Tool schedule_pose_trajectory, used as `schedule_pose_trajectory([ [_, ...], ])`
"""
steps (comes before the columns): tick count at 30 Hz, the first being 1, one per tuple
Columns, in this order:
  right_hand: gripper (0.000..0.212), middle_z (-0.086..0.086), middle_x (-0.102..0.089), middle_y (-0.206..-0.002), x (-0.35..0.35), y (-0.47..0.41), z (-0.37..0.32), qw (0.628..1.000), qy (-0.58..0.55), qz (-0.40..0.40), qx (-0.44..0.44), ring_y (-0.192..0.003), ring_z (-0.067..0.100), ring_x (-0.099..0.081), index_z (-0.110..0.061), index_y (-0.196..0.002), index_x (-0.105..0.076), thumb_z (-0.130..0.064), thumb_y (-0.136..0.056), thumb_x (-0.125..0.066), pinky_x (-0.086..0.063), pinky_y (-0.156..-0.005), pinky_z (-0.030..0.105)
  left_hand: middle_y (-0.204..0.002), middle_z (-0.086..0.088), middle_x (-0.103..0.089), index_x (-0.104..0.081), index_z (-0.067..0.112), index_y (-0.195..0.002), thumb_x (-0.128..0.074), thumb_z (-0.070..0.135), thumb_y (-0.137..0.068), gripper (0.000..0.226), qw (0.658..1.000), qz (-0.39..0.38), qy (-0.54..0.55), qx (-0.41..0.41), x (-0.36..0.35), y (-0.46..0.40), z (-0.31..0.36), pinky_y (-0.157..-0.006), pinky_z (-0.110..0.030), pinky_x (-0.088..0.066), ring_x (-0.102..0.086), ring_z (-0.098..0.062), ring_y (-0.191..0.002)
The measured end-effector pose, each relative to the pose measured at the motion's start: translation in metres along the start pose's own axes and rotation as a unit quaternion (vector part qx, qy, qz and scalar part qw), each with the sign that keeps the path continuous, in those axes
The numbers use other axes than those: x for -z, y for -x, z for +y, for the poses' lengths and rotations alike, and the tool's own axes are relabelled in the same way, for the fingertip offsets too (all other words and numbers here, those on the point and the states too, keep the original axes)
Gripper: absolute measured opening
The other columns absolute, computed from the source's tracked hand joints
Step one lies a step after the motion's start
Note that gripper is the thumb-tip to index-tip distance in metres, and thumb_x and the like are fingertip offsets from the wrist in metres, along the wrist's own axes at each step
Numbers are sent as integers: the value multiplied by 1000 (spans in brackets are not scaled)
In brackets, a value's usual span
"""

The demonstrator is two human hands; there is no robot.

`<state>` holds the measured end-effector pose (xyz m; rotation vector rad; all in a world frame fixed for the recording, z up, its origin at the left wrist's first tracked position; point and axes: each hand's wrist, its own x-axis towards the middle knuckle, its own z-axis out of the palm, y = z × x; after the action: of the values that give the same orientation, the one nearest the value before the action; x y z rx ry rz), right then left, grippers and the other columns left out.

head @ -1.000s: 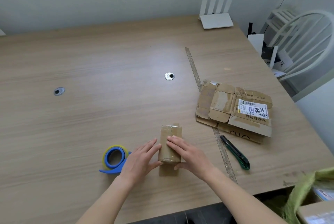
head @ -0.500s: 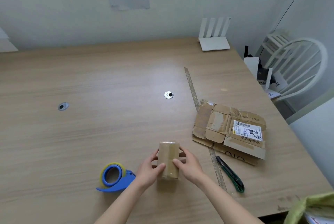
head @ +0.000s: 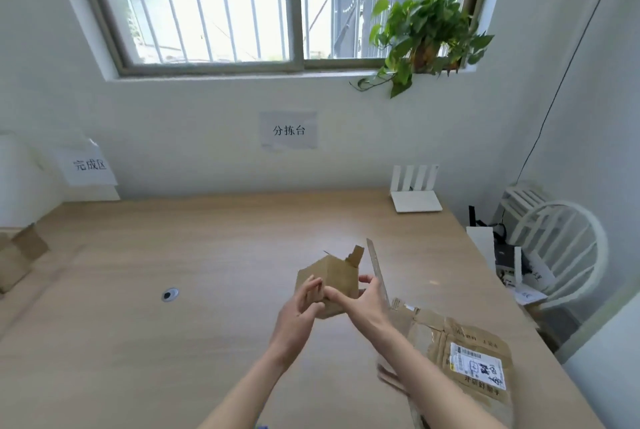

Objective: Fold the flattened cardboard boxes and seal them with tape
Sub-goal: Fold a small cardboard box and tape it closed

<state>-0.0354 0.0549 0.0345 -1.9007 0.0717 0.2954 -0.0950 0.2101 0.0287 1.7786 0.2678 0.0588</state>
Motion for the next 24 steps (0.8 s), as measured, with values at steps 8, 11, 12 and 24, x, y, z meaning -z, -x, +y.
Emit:
schedule_pose_trajectory([
  [8,106,-2,-68,-114,-12,25,-102,994,-2,-30,102,-108,17,-65,-29,-131,-31,-69,-50,-87,-52,-99,38,-143,25,-48,-59,33,-134,-60,10,-92,48,992,54,-57,-103,59,26,89,-89,-4,-40,-48,16,-118],
  [11,104,-8,-65,-115,-28,41,-134,988,8,-41,152,-108,13,-64,-31,-133,-31,-65,-51,-86,-52,-99,36,-141,20,-53,-59,36,-133,-62,16,-93,45,983,91,-111,-116,102,44,101,-101,-15,-37,-49,4,-124],
  [12,105,-10,-63,-115,-36,47,-145,984,8,-45,170,-108,11,-64,-33,-133,-32,-65,-50,-86,-53,-98,36,-141,20,-52,-61,38,-130,-62,18,-93,42,978,104,-136,-118,120,51,103,-104,-18,-36,-47,2,-127],
  [24,82,-9,-52,-115,-226,137,-243,950,18,-81,301,-100,4,-60,-47,-126,-44,-53,-51,-78,-54,-88,31,-146,13,-51,-45,60,-135,-56,36,-89,53,944,187,-263,-66,371,144,71,-100,-29,-43,-50,-12,-132],
])
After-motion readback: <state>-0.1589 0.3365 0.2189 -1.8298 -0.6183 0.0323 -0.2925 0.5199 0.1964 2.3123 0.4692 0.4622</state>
